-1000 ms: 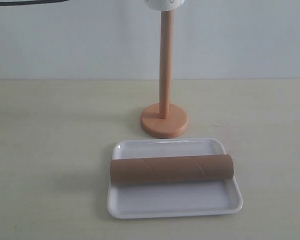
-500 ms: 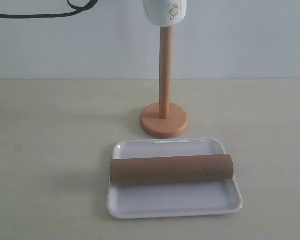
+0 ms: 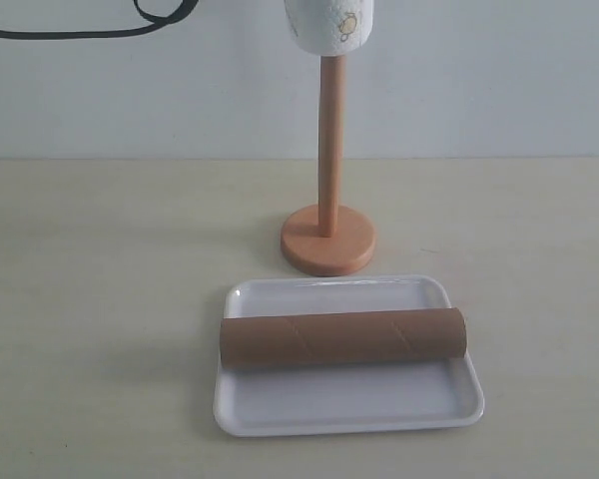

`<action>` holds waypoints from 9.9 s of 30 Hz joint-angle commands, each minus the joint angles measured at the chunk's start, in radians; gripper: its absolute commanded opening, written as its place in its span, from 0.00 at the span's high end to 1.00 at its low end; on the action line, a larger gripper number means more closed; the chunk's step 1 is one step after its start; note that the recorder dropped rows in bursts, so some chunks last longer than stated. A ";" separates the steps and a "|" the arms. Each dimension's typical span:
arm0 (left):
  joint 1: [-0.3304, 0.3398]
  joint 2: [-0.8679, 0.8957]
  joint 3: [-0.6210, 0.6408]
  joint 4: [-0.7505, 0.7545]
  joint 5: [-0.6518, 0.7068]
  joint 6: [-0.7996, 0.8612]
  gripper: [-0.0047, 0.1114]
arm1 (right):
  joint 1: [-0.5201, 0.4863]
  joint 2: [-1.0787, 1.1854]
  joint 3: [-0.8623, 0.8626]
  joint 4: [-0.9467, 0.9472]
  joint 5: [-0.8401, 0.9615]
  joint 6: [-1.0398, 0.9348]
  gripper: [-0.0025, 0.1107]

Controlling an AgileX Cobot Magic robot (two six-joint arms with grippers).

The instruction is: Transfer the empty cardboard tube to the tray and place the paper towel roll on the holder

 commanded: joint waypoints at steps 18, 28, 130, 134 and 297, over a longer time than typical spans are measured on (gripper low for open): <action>-0.004 0.028 0.037 -0.013 -0.033 -0.014 0.92 | -0.002 -0.005 -0.001 0.002 -0.009 -0.005 0.98; -0.004 0.068 0.037 -0.022 -0.014 0.009 0.92 | -0.002 -0.005 -0.001 0.002 -0.009 -0.005 0.98; 0.025 0.331 0.126 -0.068 -0.143 0.087 0.24 | -0.002 -0.005 -0.001 0.002 -0.009 -0.005 0.98; 0.025 0.301 0.126 -0.007 -0.136 0.022 0.24 | -0.002 -0.005 -0.001 0.002 -0.009 -0.005 0.98; 0.347 -1.820 1.626 -1.214 0.143 0.440 0.92 | -0.002 -0.005 -0.001 0.003 -0.009 -0.005 0.98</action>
